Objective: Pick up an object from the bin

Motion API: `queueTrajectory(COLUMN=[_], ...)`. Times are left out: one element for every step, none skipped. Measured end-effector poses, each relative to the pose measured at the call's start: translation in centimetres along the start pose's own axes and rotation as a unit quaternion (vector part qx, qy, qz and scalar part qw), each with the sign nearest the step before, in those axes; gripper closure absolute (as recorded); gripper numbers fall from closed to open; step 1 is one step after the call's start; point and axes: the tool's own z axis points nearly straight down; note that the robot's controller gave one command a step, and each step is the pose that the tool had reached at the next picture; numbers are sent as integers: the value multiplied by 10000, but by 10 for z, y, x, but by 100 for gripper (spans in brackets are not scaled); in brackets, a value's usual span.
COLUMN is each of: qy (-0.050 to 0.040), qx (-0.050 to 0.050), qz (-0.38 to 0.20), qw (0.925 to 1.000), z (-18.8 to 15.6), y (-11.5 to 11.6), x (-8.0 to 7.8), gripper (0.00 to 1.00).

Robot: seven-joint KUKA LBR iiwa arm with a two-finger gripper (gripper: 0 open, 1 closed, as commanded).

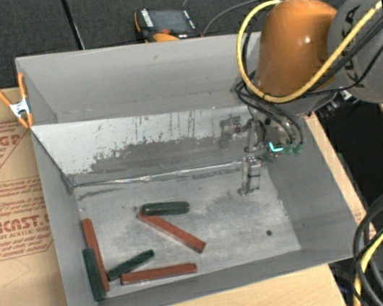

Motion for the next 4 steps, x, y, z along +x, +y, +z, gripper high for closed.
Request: queueTrajectory(qy=[-70, -9, -4, -31], qx=[24, -6, -21, -12], qz=[-1448, -1575, -1087, -653], qw=[9894, 9875, 9941, 9979], z=[-84, 71, 161, 140], y=[-47, -87, -7, 38], x=[8, -17, -10, 4], gripper=[0, 0, 0, 0])
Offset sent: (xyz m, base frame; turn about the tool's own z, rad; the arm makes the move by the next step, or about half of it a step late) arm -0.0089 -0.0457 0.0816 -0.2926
